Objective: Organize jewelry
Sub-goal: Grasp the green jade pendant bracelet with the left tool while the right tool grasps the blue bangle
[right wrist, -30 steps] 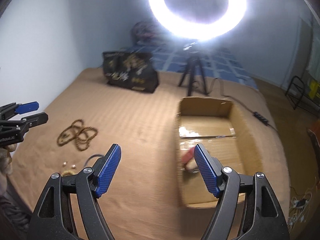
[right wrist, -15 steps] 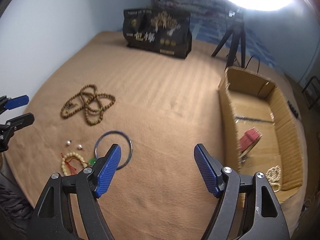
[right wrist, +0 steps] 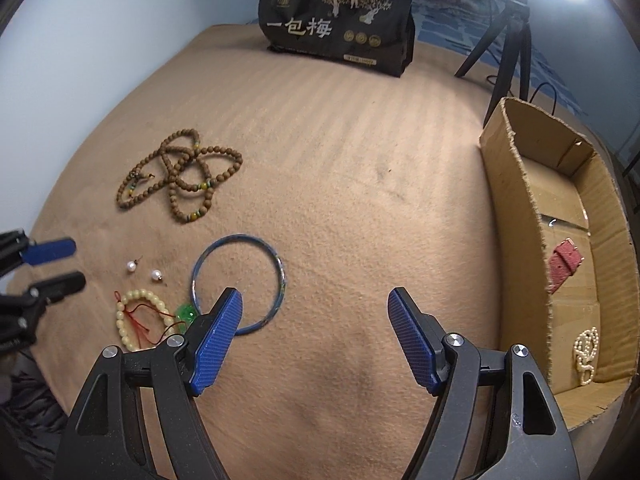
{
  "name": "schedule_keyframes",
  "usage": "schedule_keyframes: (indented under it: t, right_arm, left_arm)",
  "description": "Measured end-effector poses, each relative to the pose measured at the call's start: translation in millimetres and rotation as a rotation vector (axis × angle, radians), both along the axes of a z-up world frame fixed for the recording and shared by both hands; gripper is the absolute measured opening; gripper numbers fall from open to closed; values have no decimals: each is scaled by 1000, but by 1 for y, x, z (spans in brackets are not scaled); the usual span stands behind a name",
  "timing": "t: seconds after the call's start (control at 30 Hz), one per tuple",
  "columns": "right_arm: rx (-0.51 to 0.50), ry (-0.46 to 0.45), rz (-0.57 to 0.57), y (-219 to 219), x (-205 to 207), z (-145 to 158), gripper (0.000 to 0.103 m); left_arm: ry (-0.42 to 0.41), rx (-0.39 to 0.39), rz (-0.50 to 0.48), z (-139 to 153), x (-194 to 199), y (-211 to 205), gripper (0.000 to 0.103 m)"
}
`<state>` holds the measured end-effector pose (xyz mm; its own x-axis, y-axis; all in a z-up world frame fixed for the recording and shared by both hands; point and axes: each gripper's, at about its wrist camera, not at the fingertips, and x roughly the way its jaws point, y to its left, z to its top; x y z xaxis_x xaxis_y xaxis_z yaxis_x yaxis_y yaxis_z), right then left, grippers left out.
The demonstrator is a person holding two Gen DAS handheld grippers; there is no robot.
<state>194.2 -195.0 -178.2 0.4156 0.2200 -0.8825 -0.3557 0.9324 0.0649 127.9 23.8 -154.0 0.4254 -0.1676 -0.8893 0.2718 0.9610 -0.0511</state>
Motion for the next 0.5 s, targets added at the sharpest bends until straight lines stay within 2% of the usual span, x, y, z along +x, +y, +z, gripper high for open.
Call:
schedule_keyframes:
  t: [0.2, 0.37, 0.5]
  right_arm:
    - [32, 35, -3, 2, 2, -8, 75]
    - [64, 66, -3, 4, 6, -15, 64]
    - [79, 84, -13, 4, 11, -21, 51]
  left_arm:
    - [-5, 11, -43, -2, -8, -14, 34]
    - [-16, 4, -117, -1, -12, -39, 34]
    - [-17, -2, -146, -1, -8, -54, 34]
